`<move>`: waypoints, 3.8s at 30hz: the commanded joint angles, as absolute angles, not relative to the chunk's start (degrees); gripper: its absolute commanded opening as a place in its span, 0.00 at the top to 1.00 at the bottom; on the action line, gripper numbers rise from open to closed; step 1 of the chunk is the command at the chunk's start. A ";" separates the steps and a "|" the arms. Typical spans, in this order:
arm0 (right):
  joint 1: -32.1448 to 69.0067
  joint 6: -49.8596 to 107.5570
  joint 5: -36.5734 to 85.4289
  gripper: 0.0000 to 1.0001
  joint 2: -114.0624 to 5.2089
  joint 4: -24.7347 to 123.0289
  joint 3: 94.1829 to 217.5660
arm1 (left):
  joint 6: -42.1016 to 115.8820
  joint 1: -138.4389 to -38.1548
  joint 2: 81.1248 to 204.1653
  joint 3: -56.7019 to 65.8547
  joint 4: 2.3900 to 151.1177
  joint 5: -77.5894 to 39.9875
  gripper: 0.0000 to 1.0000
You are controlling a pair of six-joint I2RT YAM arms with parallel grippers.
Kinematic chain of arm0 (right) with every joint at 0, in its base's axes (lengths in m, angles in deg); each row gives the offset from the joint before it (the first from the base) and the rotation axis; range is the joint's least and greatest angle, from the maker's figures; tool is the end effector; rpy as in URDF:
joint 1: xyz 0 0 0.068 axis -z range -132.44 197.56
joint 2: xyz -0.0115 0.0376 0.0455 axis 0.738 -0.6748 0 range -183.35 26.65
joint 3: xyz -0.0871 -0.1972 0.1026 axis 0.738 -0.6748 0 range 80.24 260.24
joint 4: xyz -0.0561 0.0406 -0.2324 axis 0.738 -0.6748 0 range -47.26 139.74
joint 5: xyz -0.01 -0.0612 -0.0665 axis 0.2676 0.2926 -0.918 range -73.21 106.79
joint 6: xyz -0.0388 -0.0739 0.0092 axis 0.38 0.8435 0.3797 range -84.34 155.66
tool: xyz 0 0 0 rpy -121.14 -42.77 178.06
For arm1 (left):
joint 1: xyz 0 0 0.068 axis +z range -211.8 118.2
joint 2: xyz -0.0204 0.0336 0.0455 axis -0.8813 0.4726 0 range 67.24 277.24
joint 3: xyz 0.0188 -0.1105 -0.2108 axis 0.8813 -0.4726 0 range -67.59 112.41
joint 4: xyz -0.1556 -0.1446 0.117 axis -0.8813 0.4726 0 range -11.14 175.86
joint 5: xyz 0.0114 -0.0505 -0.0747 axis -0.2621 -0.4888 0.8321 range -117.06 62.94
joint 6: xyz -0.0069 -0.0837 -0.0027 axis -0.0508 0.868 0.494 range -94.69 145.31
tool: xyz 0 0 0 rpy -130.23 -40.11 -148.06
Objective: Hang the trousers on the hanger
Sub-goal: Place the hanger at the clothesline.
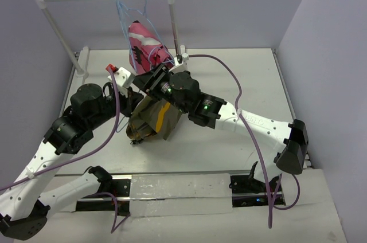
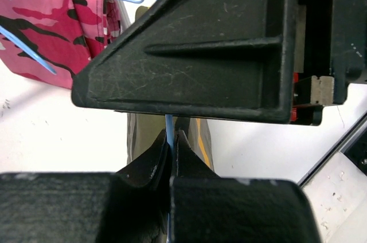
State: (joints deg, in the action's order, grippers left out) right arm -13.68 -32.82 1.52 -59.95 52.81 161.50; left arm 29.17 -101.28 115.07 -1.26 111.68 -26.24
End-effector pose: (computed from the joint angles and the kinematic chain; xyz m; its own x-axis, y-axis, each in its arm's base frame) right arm 0.2002 0.3244 0.3748 -0.6761 0.6336 -0.3762 -0.2459 0.2872 0.9258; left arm 0.1564 -0.1303 0.3747 -0.2339 0.1056 -0.9665 0.6322 0.7717 -0.0687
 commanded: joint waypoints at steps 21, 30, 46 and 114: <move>-12.74 -28.26 -1.91 0.46 -52.23 51.00 158.39 | 18.17 -94.58 103.83 3.28 112.65 -30.40 1.00; -12.74 -28.50 -3.87 0.46 -50.00 50.18 155.84 | 10.34 -94.66 98.53 5.27 124.34 -22.21 1.00; -12.65 -28.94 -5.62 0.46 -47.75 47.86 153.59 | 6.24 -91.61 91.60 4.09 128.10 -34.93 1.00; -8.52 -25.94 -23.19 0.47 -19.15 36.84 138.08 | 10.38 -66.86 126.37 15.90 98.07 -40.28 1.00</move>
State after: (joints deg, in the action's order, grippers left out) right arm -9.02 -25.98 -19.64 -20.90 38.11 138.65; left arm 8.98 -68.63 126.50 10.59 113.86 -45.64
